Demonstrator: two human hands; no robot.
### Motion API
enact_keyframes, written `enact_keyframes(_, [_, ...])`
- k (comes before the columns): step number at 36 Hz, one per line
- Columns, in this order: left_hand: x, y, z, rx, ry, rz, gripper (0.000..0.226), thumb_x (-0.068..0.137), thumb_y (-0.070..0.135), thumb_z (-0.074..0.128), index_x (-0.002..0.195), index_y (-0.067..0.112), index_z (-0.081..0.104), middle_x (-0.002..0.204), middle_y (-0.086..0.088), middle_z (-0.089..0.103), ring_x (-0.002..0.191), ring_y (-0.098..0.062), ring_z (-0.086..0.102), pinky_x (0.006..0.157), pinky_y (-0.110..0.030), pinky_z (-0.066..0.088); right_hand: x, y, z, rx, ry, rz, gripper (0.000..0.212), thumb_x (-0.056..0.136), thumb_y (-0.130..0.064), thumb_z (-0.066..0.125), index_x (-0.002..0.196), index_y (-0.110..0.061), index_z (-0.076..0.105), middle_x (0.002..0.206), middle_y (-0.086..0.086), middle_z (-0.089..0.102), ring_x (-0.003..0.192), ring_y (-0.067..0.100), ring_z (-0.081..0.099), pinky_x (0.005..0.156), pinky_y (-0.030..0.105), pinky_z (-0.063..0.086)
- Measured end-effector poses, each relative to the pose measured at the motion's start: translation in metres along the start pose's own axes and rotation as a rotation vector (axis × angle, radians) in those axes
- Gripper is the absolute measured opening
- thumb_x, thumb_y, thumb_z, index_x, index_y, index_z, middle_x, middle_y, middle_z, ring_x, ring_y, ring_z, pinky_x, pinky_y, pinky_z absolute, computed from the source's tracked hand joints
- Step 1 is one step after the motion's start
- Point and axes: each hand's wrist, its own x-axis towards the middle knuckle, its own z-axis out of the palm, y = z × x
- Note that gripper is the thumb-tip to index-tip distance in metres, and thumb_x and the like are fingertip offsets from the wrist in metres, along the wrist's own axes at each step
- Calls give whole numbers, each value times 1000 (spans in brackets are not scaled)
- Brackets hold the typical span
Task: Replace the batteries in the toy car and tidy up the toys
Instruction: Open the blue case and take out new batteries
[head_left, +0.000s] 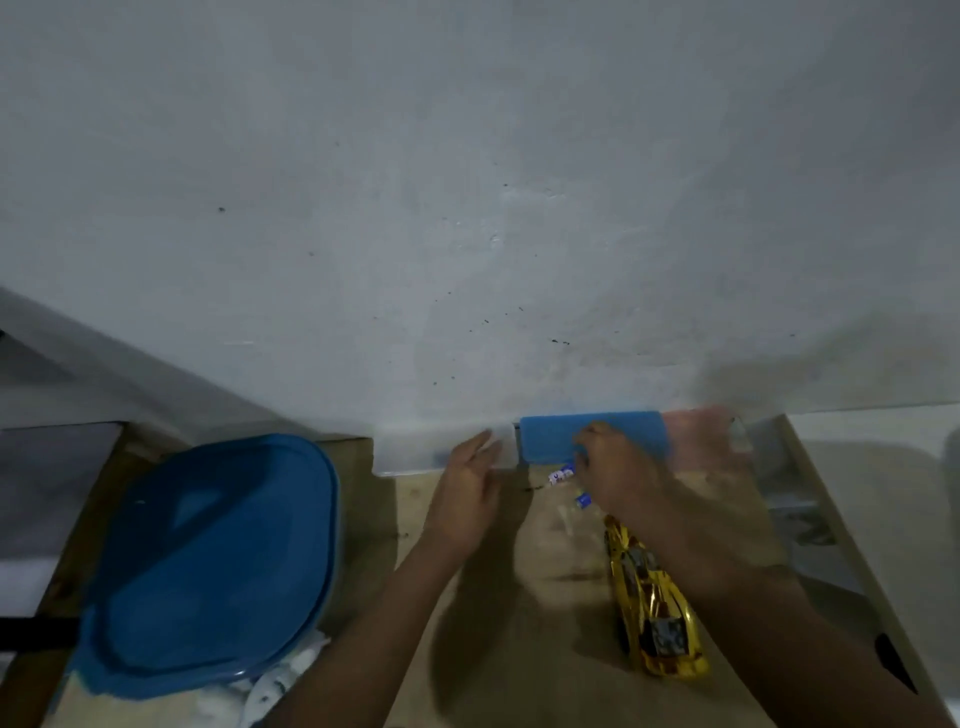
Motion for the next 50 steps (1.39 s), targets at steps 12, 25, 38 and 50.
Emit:
enact_keyframes(12, [-32, -58, -18, -344, 264, -602, 77, 87, 12, 63, 148, 8, 16, 148, -14, 34, 135, -28, 35, 112, -43, 32, 8, -91, 49, 53, 125, -462, 41, 73, -5, 68, 113, -9, 63, 121, 11, 62, 111, 29, 60, 90, 39, 49])
enact_keyframes(25, [-18, -75, -18, -624, 325, -594, 65, 88, 14, 63, 145, 18, 31, 144, -2, 44, 132, -16, 41, 110, -41, 37, 37, -96, 71, -146, 77, -490, 52, 76, -21, 74, 124, -10, 57, 128, 11, 59, 116, 28, 57, 99, 44, 43])
enact_keyframes(38, [-13, -76, -22, -863, 393, -562, 54, 90, 18, 60, 140, 16, 40, 134, -2, 53, 119, -7, 50, 90, -14, 46, 43, -91, 65, -138, 296, -639, 31, 81, -25, 69, 106, -7, 64, 102, 10, 68, 91, 25, 67, 83, 36, 54])
enact_keyframes(50, [-11, -77, -23, -886, 406, -552, 50, 91, 14, 58, 139, 11, 42, 130, 0, 53, 107, 6, 51, 78, 0, 43, 42, -98, 72, -154, 430, -695, 40, 86, -24, 39, 97, 1, 68, 92, 15, 71, 84, 26, 69, 78, 35, 56])
